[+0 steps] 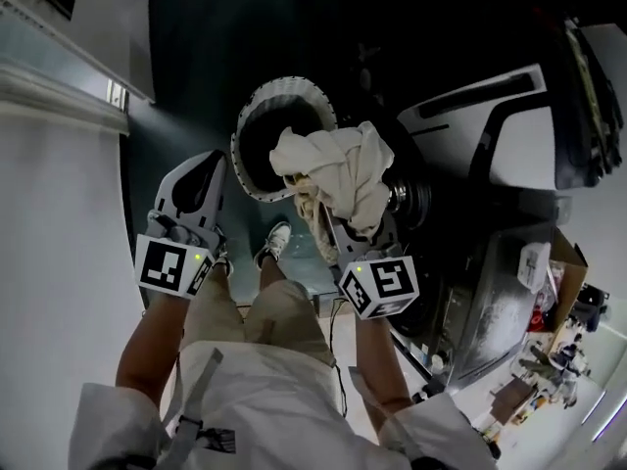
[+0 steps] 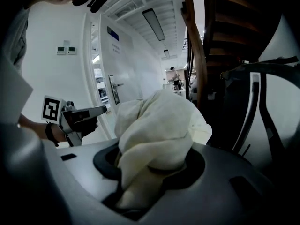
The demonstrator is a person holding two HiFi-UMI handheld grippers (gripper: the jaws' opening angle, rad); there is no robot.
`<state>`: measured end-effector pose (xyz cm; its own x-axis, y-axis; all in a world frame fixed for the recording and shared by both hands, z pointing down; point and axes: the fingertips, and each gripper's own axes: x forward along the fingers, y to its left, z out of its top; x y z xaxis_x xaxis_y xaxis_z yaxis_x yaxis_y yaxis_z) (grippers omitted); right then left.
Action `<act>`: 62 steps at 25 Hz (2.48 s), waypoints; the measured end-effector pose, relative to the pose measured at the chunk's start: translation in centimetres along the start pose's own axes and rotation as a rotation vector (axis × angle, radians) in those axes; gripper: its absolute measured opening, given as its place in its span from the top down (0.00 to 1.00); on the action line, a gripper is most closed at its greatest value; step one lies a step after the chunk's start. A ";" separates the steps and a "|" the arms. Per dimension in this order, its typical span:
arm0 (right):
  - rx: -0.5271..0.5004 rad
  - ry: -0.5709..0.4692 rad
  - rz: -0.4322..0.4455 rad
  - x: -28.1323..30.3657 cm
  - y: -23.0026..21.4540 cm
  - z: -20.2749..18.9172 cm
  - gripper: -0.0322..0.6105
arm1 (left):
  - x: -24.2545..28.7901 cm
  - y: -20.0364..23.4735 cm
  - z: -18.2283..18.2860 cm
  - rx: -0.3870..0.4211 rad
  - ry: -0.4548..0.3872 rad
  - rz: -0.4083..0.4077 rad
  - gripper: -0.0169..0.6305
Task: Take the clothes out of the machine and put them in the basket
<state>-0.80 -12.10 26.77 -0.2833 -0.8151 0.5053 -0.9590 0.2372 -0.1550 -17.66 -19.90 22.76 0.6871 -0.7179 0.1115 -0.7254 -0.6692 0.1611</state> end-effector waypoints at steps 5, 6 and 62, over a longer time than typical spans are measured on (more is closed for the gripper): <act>0.005 0.102 0.083 7.4 -2.6 -5.7 0.63 | 2.8 0.8 -4.7 0.000 0.061 0.051 0.95; 0.010 0.117 0.095 8.8 -3.1 -7.0 0.63 | 3.3 0.9 -5.6 -0.009 0.065 0.059 0.95; 0.294 0.324 0.175 25.0 -7.3 -18.0 0.93 | 3.8 1.8 -10.0 -0.012 0.149 0.053 0.95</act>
<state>-1.01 -24.68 55.81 -0.4732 -0.5583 0.6814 -0.8672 0.1591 -0.4718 -16.00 -21.91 33.32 0.6471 -0.7150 0.2646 -0.7608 -0.6283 0.1628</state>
